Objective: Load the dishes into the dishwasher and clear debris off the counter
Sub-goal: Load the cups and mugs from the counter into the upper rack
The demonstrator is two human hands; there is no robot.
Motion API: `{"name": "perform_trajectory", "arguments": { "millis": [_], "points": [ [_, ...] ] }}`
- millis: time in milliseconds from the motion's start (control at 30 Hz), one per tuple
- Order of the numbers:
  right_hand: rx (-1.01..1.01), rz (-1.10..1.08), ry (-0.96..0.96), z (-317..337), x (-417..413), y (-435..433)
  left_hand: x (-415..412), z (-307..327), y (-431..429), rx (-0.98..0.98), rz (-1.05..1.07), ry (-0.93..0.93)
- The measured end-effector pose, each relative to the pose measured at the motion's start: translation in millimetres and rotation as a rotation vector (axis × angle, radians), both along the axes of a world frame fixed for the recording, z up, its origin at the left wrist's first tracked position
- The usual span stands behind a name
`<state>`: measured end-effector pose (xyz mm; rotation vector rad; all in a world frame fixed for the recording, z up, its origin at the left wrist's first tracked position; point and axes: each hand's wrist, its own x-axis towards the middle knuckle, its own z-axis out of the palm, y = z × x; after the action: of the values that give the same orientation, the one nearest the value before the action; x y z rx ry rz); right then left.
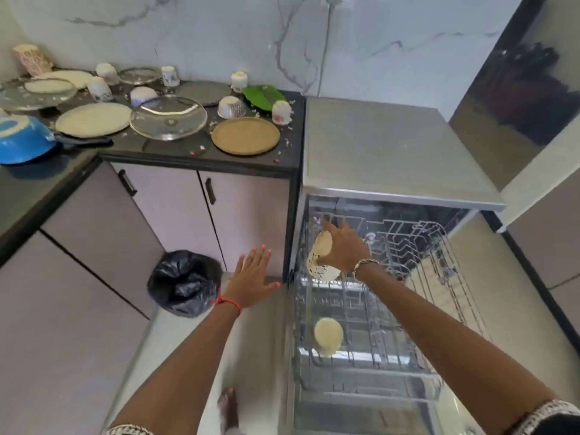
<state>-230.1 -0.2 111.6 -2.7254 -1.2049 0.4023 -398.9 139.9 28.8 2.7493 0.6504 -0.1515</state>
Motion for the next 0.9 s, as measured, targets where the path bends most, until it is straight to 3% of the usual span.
{"name": "perform_trajectory", "arguments": {
  "millis": [400, 900],
  "points": [
    [-0.067, -0.068, 0.074, -57.0, 19.9, -103.4, 20.0, -46.8, -99.0, -0.079, -0.114, 0.149],
    [-0.172, 0.027, 0.220, -165.3, 55.5, -56.1, 55.7, -114.6, -74.6, -0.094, -0.226, 0.287]
  ]
}}
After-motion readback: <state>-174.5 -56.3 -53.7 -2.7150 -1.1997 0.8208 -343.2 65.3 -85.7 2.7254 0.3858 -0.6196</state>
